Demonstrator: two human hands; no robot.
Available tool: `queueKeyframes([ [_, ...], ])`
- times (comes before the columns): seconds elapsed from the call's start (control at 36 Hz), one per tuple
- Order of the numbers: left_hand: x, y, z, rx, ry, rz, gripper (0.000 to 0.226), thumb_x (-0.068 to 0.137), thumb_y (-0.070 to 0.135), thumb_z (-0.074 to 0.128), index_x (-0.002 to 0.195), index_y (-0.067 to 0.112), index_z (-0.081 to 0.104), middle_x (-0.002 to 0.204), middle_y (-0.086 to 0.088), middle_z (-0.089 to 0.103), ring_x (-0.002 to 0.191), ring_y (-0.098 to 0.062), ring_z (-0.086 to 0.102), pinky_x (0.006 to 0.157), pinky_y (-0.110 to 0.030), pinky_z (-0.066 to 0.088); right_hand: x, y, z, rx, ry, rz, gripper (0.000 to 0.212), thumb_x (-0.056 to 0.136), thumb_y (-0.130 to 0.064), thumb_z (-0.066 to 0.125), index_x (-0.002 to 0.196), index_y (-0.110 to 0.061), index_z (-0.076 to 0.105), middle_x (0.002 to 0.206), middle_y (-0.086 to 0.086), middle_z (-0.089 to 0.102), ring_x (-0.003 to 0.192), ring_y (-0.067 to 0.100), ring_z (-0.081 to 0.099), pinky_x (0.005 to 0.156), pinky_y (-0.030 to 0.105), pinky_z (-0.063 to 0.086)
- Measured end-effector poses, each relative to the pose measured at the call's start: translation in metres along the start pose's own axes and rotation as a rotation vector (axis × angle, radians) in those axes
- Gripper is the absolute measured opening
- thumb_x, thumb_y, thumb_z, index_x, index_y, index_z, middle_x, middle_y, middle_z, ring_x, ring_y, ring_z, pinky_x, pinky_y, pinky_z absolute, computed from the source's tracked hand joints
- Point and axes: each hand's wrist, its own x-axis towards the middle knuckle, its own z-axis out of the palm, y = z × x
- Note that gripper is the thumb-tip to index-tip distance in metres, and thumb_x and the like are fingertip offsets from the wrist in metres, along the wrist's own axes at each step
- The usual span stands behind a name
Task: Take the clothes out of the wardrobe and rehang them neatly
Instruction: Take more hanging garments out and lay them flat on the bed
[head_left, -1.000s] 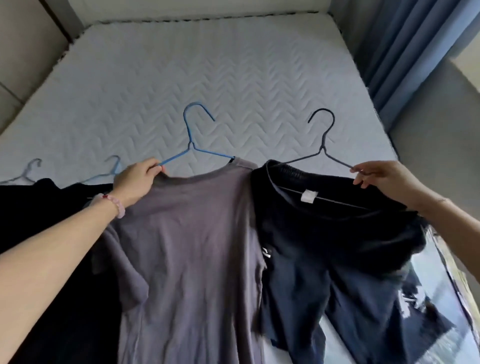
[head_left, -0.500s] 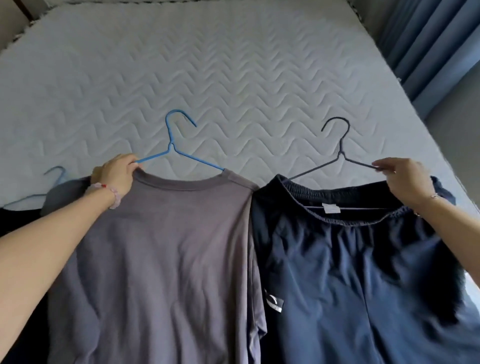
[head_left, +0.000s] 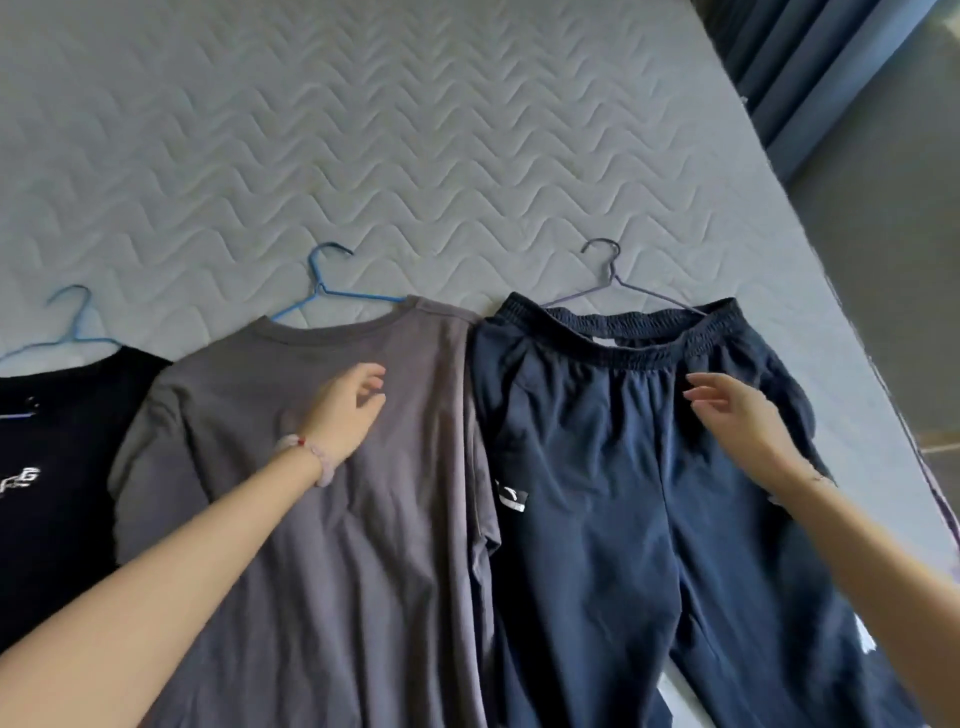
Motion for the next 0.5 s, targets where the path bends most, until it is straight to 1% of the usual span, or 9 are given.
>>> queueKeyframes([
  [0.06, -0.040, 0.011, 0.033, -0.111, 0.002, -0.008, 0.028, 0.087, -0.004, 0.056, 0.113, 0.001, 0.061, 0.102, -0.015, 0.068, 0.091, -0.028, 0.064, 0.090, -0.031, 0.049, -0.035, 0.021, -0.005, 0.045, -0.001, 0.042, 0.033, 0.089, -0.009, 0.051, 0.119, -0.018, 0.060, 0.103, 0.000, 0.068, 0.096, 0.016, 0.061, 0.072, 0.024, 0.045],
  [0.14, -0.101, 0.026, 0.082, -0.256, -0.027, -0.090, 0.029, 0.086, -0.007, 0.052, 0.108, 0.009, 0.062, 0.092, -0.003, 0.064, 0.074, 0.001, 0.060, 0.072, -0.004, 0.043, -0.081, 0.054, -0.013, 0.077, 0.008, 0.127, 0.029, 0.088, -0.013, 0.054, 0.116, -0.021, 0.062, 0.096, -0.002, 0.069, 0.089, 0.015, 0.063, 0.060, 0.008, 0.044],
  [0.19, -0.139, 0.038, 0.112, -0.355, -0.033, -0.151, 0.031, 0.086, -0.010, 0.050, 0.109, 0.006, 0.063, 0.093, -0.003, 0.063, 0.071, 0.009, 0.059, 0.070, -0.006, 0.044, -0.107, 0.073, -0.019, 0.126, 0.018, 0.190, 0.029, 0.088, -0.012, 0.056, 0.115, -0.021, 0.062, 0.096, 0.000, 0.069, 0.088, 0.016, 0.063, 0.059, 0.005, 0.044],
  [0.25, -0.175, 0.049, 0.135, -0.385, -0.031, -0.221, 0.031, 0.086, -0.008, 0.050, 0.111, 0.005, 0.063, 0.099, -0.005, 0.064, 0.077, -0.002, 0.060, 0.071, -0.007, 0.043, -0.132, 0.088, -0.019, 0.191, 0.025, 0.245, 0.028, 0.087, -0.010, 0.057, 0.113, -0.020, 0.062, 0.097, 0.002, 0.070, 0.084, 0.016, 0.062, 0.062, 0.008, 0.044],
  [0.31, -0.206, 0.052, 0.155, -0.380, -0.015, -0.299, 0.032, 0.088, -0.007, 0.051, 0.116, 0.003, 0.061, 0.110, -0.009, 0.065, 0.089, -0.017, 0.060, 0.072, -0.004, 0.043, -0.157, 0.100, -0.010, 0.241, -0.006, 0.291, 0.023, 0.086, -0.012, 0.059, 0.108, -0.018, 0.064, 0.096, 0.005, 0.070, 0.077, 0.014, 0.061, 0.069, 0.023, 0.047],
  [0.36, -0.231, 0.048, 0.172, -0.355, -0.016, -0.373, 0.034, 0.088, -0.006, 0.052, 0.120, 0.003, 0.059, 0.120, -0.013, 0.063, 0.103, -0.023, 0.060, 0.086, -0.020, 0.047, -0.181, 0.104, 0.007, 0.307, -0.099, 0.351, 0.014, 0.085, -0.015, 0.062, 0.097, -0.021, 0.065, 0.092, 0.008, 0.071, 0.078, 0.020, 0.064, 0.074, 0.037, 0.051],
  [0.42, -0.251, 0.040, 0.182, -0.290, 0.006, -0.443, 0.036, 0.088, -0.005, 0.052, 0.123, 0.002, 0.058, 0.125, -0.016, 0.060, 0.112, -0.027, 0.058, 0.097, -0.032, 0.046, -0.204, 0.102, 0.028, 0.365, -0.215, 0.425, 0.007, 0.084, -0.025, 0.063, 0.084, -0.018, 0.065, 0.087, 0.009, 0.072, 0.074, 0.020, 0.063, 0.070, 0.037, 0.052],
  [0.47, -0.268, 0.034, 0.188, -0.210, 0.034, -0.514, 0.037, 0.089, -0.003, 0.053, 0.126, 0.000, 0.056, 0.128, -0.017, 0.059, 0.118, -0.030, 0.056, 0.102, -0.035, 0.042, -0.222, 0.099, 0.046, 0.369, -0.350, 0.476, 0.033, 0.080, -0.042, 0.064, 0.080, -0.009, 0.064, 0.081, 0.003, 0.069, 0.070, 0.016, 0.060, 0.065, 0.031, 0.047],
  [0.5, -0.275, 0.033, 0.191, -0.172, 0.034, -0.544, 0.039, 0.090, -0.001, 0.053, 0.128, 0.000, 0.055, 0.130, -0.017, 0.058, 0.121, -0.030, 0.054, 0.103, -0.034, 0.040, -0.230, 0.094, 0.053, 0.375, -0.410, 0.502, 0.038, 0.078, -0.049, 0.064, 0.082, -0.011, 0.065, 0.082, 0.002, 0.069, 0.074, 0.017, 0.062, 0.067, 0.030, 0.047],
])
